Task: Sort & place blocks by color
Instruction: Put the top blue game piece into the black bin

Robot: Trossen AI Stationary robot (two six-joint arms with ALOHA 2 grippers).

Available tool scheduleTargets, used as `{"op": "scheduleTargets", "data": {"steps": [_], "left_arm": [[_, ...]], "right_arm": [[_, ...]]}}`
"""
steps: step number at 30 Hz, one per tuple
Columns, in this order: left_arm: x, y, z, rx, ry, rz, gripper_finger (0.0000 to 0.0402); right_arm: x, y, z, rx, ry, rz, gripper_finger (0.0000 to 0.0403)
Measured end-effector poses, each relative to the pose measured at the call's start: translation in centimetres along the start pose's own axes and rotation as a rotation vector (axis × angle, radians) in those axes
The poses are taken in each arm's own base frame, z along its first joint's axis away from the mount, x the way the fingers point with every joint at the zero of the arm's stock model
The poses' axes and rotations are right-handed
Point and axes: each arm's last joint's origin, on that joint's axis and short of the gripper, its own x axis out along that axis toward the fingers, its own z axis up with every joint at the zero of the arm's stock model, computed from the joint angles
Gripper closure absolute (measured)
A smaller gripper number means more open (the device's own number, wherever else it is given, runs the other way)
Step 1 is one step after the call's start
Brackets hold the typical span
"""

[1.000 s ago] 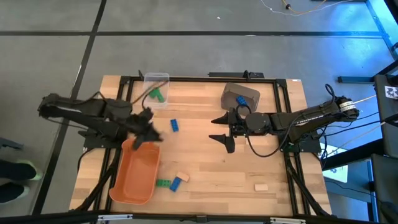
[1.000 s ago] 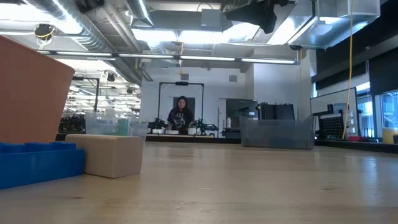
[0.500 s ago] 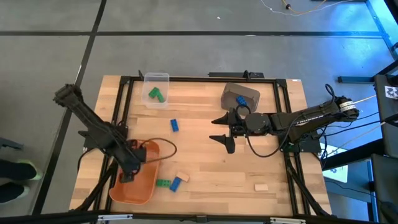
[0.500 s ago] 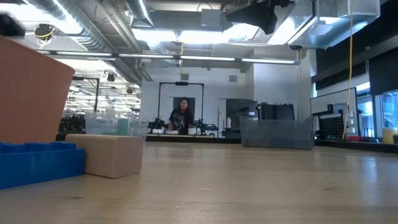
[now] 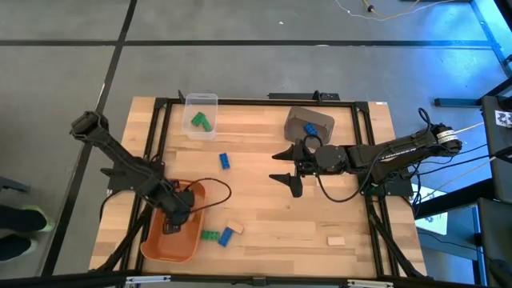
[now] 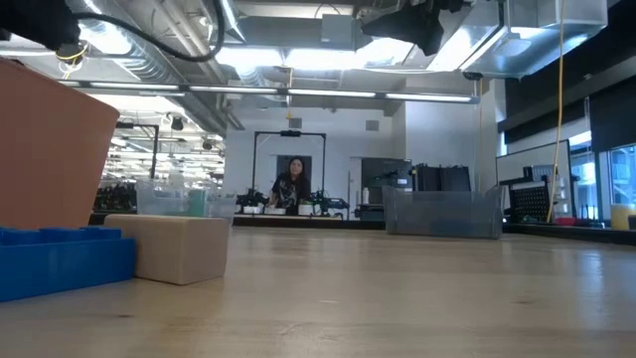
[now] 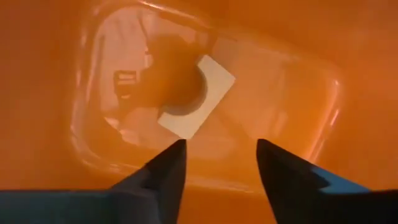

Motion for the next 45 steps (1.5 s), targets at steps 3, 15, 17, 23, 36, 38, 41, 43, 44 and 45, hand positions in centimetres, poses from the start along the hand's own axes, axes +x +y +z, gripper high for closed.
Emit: {"op": "scheduleTargets", "data": {"steps": [3,15,17,23,36,38,41,43,44,45], "left_arm": [[-0.8,0.2,0.5,-0.031,0.047,-0.071,0.0187],[-16.2,2.3,4.6,-0.231,-0.673,-0.14,0.0167],[-17.1,3.8,5.9,-0.342,-0.745,-0.043,0.0167],[-15.7,7.8,9.1,-0.583,-0.764,0.131,0.0167],[-5.5,12.4,14.9,-1.099,-0.665,0.286,0.0167],[-4.2,12.5,15.5,-1.114,-0.609,0.276,0.0167],[-2.4,12.3,16.3,-1.095,-0.567,0.282,0.0167],[-1.2,12.3,16.7,-1.096,-0.54,0.306,0.0167],[-0.7,12.3,16.8,-1.102,-0.528,0.319,0.0167],[-0.2,12.4,16.9,-1.112,-0.522,0.333,0.0167]], "right_arm": [[0.0,0.0,0.0,-0.003,0.0,0.0,0.0059],[0.0,0.0,0.0,-0.002,0.0,0.0,0.0059],[0.0,0.0,0.0,-0.002,-0.001,-0.001,0.0059],[0.0,0.0,0.0,0.025,0.0,-0.001,0.0059],[0.0,0.0,0.0,0.048,0.002,-0.001,0.0059],[0.0,0.0,-0.1,0.057,0.005,-0.002,0.0059],[0.0,0.0,-0.1,0.058,0.011,-0.005,0.0059],[0.0,0.0,-0.1,0.058,0.012,-0.005,0.0059],[0.0,0.0,-0.1,0.058,0.012,-0.005,0.0059],[0.0,0.0,-0.1,0.058,0.012,-0.005,0.0059]]}}
